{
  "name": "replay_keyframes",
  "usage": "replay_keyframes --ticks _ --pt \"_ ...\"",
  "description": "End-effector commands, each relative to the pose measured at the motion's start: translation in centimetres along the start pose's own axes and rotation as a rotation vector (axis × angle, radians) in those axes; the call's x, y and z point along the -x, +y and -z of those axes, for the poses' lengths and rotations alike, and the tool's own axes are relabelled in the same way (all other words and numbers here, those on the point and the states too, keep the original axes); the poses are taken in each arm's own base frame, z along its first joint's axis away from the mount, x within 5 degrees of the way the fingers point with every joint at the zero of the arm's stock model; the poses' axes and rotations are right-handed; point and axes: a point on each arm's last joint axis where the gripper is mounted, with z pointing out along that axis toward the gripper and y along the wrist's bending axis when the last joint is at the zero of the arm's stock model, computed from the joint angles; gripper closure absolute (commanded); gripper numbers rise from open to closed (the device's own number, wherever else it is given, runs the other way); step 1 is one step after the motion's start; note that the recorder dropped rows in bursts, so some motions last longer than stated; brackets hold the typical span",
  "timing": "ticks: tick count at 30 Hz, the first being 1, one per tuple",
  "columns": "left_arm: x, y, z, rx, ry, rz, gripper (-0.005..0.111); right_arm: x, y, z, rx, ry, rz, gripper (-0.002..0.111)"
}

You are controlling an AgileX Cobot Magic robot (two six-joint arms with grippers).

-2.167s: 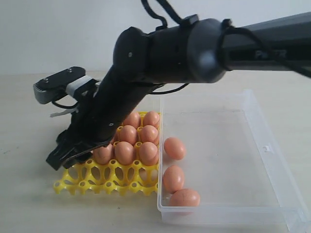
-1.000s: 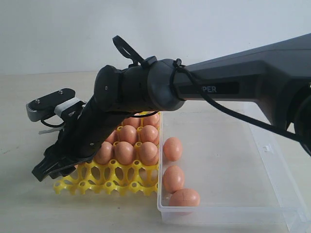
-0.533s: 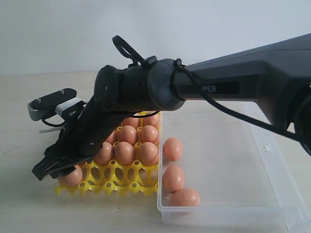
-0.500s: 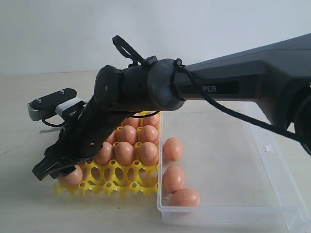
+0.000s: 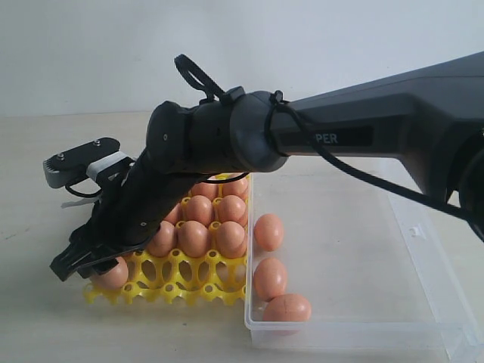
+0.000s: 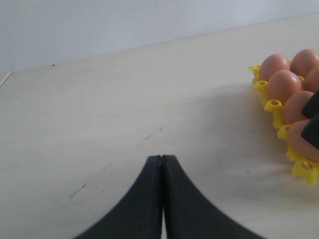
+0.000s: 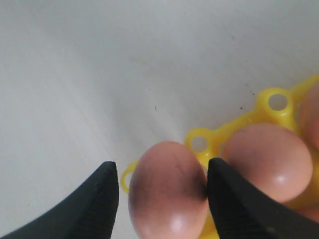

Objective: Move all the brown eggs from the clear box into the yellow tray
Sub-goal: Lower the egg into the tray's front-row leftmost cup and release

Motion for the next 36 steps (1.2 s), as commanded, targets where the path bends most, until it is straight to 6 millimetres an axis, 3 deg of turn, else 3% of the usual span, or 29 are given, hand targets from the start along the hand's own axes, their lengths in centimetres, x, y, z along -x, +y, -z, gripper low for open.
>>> replay_keyframes --ticks 1,16,24,31,36 --pt "0.2 0.0 0.0 0.001 -0.012 0.006 0.107 0.1 0.1 0.0 0.002 0.006 0.000 0.055" --pt "0.2 0.0 0.0 0.001 -0.012 0.006 0.107 -0.9 -0.6 0.4 -0.031 0.116 0.000 0.057" --pt "0.2 0.0 0.0 0.001 -0.012 0.006 0.107 0.6 -0.9 2.6 -0.091 0.020 0.012 0.060" --pt "0.2 0.0 0.0 0.001 -0.012 0.006 0.107 0.1 -1.1 2.4 -0.081 0.062 -0.018 0.063" --pt "0.2 0.0 0.0 0.001 -0.012 0.006 0.107 -0.2 -0.5 2.3 -0.055 0.092 -0.025 0.051"
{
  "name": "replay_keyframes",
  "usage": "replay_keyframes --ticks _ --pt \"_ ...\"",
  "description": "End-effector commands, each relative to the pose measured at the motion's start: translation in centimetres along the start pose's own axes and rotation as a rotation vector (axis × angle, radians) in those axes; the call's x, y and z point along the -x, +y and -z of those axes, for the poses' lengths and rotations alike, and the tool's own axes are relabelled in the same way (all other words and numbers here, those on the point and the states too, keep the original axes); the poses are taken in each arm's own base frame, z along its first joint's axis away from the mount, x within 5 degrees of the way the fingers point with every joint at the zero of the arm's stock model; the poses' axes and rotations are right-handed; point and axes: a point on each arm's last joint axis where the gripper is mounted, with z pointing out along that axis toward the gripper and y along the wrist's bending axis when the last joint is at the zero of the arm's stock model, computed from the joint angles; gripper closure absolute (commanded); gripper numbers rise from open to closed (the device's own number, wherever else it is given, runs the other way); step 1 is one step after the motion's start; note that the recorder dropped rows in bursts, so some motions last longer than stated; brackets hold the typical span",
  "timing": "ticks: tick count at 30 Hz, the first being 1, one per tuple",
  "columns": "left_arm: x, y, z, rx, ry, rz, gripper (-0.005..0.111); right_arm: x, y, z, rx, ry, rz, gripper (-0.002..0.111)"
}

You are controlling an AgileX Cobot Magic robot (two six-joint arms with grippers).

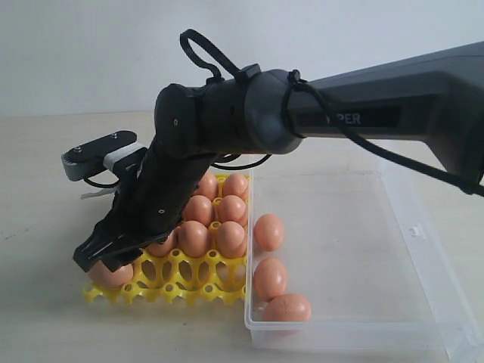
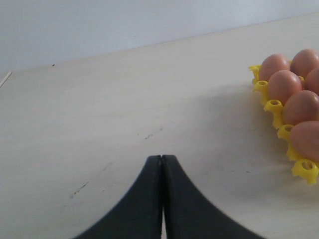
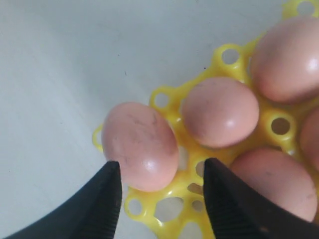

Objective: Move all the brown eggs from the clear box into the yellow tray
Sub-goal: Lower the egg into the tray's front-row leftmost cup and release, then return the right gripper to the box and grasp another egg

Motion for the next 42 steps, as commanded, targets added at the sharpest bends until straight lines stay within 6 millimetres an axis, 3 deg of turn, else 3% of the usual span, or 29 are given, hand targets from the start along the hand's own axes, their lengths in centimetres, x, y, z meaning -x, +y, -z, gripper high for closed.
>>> replay_keyframes --ticks 1,18,28,38,42 --pt "0.2 0.0 0.0 0.001 -0.012 0.006 0.107 0.2 0.4 0.3 0.011 -0.005 0.000 0.049" --pt "0.2 0.0 0.0 0.001 -0.012 0.006 0.107 0.5 1.7 -0.4 0.003 -0.046 0.045 0.049" --pt "0.2 0.0 0.0 0.001 -0.012 0.006 0.107 0.2 1.0 -1.5 -0.041 -0.029 0.040 0.052" --pt "0.2 0.0 0.0 0.001 -0.012 0.006 0.107 0.8 0.8 0.2 -0.090 -0.070 0.067 0.055" --pt "0.2 0.0 0.0 0.001 -0.012 0.006 0.107 1.4 1.1 1.9 -0.102 -0.108 0.065 0.055"
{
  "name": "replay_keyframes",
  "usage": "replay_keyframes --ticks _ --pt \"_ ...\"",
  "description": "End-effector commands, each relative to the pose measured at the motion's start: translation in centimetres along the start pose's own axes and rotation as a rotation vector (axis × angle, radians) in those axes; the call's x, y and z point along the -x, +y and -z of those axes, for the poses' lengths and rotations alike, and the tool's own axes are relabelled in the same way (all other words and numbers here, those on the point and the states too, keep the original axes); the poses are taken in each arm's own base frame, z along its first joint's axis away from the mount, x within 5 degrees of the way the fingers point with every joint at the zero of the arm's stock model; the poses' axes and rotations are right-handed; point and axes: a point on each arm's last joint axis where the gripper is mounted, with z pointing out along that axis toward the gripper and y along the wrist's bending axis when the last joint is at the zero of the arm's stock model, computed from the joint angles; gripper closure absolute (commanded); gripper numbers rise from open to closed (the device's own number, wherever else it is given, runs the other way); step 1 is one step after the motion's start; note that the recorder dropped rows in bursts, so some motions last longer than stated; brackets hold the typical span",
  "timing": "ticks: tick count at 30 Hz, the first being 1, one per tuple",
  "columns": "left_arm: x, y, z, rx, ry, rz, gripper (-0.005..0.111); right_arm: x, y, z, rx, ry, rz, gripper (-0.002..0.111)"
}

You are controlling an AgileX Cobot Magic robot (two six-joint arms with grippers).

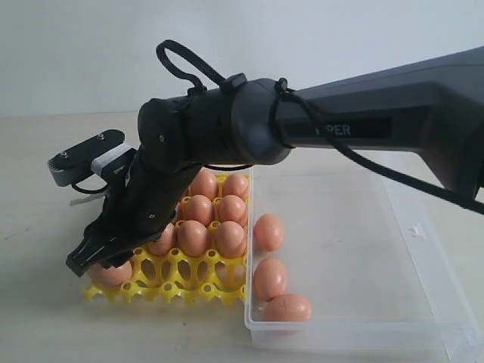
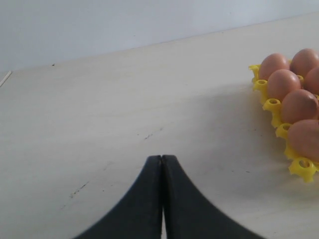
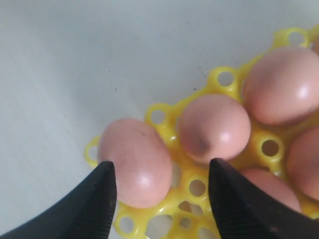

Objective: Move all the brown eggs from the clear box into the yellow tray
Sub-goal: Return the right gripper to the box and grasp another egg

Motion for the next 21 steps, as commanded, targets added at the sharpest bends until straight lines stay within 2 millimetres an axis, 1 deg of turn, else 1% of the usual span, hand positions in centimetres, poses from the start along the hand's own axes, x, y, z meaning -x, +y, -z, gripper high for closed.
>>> replay_keyframes --ticks 1,5,8,11,12,13,14,15,16,18,19,21 --pt "0.2 0.0 0.0 0.001 -0.012 0.006 0.107 1.3 0.0 3.0 -0.034 -0.077 0.007 0.055" --pt "0.2 0.0 0.0 0.001 -0.012 0.006 0.107 2.0 0.1 6.4 -0.064 -0.112 0.022 0.055" --pt "0.2 0.0 0.0 0.001 -0.012 0.006 0.107 2.1 -0.3 9.2 -0.097 -0.119 0.020 0.055" --pt "0.2 0.0 0.0 0.001 -0.012 0.006 0.107 1.3 -1.9 11.7 -0.152 -0.116 -0.042 0.055" --pt "0.2 0.0 0.0 0.001 -0.012 0.006 0.107 -0.3 -3.5 12.7 -0.194 -0.101 -0.106 0.055" --pt "0.2 0.0 0.0 0.001 -0.012 0.006 0.107 -1.1 -4.2 13.3 -0.206 -0.107 -0.126 0.055" --pt "0.2 0.0 0.0 0.001 -0.012 0.006 0.107 -3.2 -6.0 13.9 -0.228 -0.104 -0.197 0.055" --pt "0.2 0.0 0.0 0.001 -0.012 0.006 0.107 -4.1 -6.7 14.1 -0.237 -0.102 -0.233 0.055" --pt "0.2 0.0 0.0 0.001 -0.012 0.006 0.107 -5.3 -7.8 14.3 -0.239 -0.099 -0.306 0.055" --pt "0.2 0.0 0.0 0.001 -0.012 0.006 0.107 -6.8 -9.5 14.4 -0.246 -0.087 -0.387 0.055" --pt "0.2 0.0 0.0 0.001 -0.012 0.006 0.107 -7.7 -10.4 14.4 -0.249 -0.060 -0.430 0.055" --pt "0.2 0.0 0.0 0.001 -0.012 0.006 0.107 -8.9 -11.9 14.2 -0.253 -0.004 -0.496 0.055"
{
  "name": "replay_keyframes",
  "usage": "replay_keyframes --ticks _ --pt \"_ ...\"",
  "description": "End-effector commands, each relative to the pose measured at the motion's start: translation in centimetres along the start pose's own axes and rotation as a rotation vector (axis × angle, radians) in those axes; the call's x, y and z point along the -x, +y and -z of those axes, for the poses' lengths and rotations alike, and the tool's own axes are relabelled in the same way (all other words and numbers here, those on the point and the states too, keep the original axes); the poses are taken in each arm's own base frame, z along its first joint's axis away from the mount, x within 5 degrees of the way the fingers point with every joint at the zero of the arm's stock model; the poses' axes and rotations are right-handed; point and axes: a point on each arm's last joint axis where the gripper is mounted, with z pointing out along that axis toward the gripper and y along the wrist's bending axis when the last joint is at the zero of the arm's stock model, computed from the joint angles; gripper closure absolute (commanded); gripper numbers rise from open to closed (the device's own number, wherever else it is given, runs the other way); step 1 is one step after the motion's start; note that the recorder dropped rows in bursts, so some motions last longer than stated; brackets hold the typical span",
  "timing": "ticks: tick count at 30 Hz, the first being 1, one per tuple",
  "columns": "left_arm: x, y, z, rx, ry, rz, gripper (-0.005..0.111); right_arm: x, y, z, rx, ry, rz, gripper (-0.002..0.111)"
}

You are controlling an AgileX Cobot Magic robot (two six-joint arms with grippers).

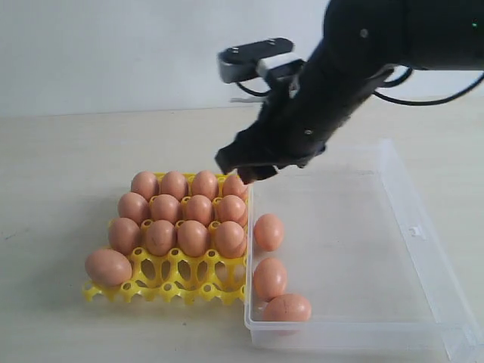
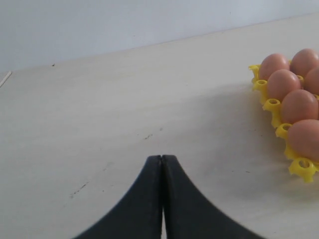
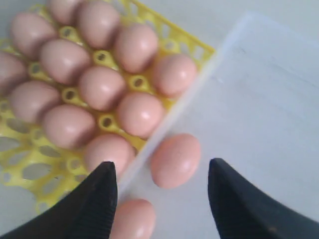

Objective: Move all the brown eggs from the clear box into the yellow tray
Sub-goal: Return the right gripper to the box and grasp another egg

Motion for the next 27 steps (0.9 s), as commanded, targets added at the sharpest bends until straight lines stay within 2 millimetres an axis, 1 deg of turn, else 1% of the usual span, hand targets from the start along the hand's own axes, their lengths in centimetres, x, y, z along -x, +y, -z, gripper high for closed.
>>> replay_keyframes --ticks 1,2,3,4,6,7,8,9,11,18,21,27 --pt "0.2 0.0 0.0 0.001 -0.012 0.006 0.107 -1.3 -3.9 -0.6 -0.020 0.081 -0.165 0.055" --pt "0.2 0.0 0.0 0.001 -0.012 0.006 0.107 -1.4 -4.4 -0.9 -0.012 0.099 -0.196 0.055" --pt "0.2 0.0 0.0 0.001 -0.012 0.006 0.107 -1.5 -5.1 -1.5 0.009 0.110 -0.261 0.055" --pt "0.2 0.0 0.0 0.001 -0.012 0.006 0.107 -1.6 -5.3 -2.1 0.022 0.120 -0.293 0.055" --pt "0.2 0.0 0.0 0.001 -0.012 0.006 0.107 -1.9 -5.9 -3.7 0.050 0.170 -0.364 0.055" --pt "0.2 0.0 0.0 0.001 -0.012 0.006 0.107 -2.2 -6.0 -5.0 0.058 0.210 -0.381 0.055" --pt "0.2 0.0 0.0 0.001 -0.012 0.006 0.107 -2.2 -6.0 -5.6 0.068 0.223 -0.397 0.055" --pt "0.2 0.0 0.0 0.001 -0.012 0.006 0.107 -2.5 -5.9 -6.7 0.084 0.242 -0.429 0.055" --pt "0.2 0.0 0.0 0.001 -0.012 0.006 0.107 -2.6 -6.0 -7.7 0.084 0.238 -0.437 0.055" --pt "0.2 0.0 0.0 0.001 -0.012 0.006 0.107 -2.1 -6.0 -8.1 0.080 0.176 -0.453 0.055" --pt "0.2 0.0 0.0 0.001 -0.012 0.006 0.107 -1.9 -5.7 -8.2 0.097 0.153 -0.414 0.055" --pt "0.2 0.0 0.0 0.001 -0.012 0.006 0.107 -2.2 -5.4 -9.2 0.100 0.169 -0.397 0.055"
